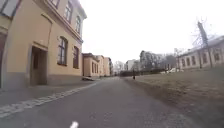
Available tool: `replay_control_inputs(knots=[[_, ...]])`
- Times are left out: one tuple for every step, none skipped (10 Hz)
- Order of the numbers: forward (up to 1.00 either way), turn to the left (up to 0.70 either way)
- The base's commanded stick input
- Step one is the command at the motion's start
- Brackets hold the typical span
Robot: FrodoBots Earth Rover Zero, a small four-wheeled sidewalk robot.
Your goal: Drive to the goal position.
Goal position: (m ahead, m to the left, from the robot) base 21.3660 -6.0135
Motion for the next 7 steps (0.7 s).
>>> replay_control_inputs(knots=[[1.00,0.03],[1.00,0.03],[1.00,-0.21],[1.00,-0.15],[1.00,0.03],[1.00,0.03],[1.00,0.03]])
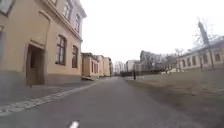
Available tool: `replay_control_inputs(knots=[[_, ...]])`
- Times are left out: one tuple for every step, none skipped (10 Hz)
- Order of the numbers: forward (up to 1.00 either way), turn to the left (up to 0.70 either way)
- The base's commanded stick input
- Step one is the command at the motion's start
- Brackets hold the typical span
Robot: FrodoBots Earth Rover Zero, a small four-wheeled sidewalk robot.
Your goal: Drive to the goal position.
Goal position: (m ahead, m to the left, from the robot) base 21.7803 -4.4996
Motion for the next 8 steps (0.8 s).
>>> replay_control_inputs(knots=[[1.00,0.03],[1.00,0.03],[1.00,0.03],[1.00,0.03],[1.00,0.03],[1.00,0.03],[1.00,0.03],[1.00,0.03]])
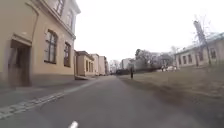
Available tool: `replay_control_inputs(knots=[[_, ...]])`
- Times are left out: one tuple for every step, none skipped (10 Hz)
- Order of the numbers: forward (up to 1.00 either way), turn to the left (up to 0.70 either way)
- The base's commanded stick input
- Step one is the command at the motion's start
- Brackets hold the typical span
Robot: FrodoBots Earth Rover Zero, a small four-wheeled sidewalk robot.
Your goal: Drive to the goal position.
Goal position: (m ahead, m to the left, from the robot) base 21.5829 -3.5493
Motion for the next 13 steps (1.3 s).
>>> replay_control_inputs(knots=[[1.00,0.03],[1.00,0.03],[1.00,0.03],[1.00,0.03],[1.00,0.03],[1.00,0.03],[1.00,0.03],[1.00,0.03],[1.00,0.03],[1.00,0.03],[1.00,0.03],[1.00,0.03],[1.00,0.03]])
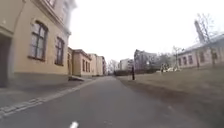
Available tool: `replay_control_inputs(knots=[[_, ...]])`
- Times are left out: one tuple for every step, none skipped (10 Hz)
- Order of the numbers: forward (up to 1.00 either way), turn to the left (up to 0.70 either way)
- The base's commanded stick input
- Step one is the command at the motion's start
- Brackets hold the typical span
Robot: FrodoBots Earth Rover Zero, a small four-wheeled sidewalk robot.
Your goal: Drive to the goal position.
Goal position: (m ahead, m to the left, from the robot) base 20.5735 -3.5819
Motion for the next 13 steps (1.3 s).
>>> replay_control_inputs(knots=[[0.36,0.01],[0.00,0.00],[0.00,0.00],[0.00,0.00],[0.00,0.00],[0.00,0.00],[0.00,0.00],[0.00,0.00],[0.00,0.00],[0.00,0.00],[0.42,0.02],[0.80,0.03],[1.00,0.03]])
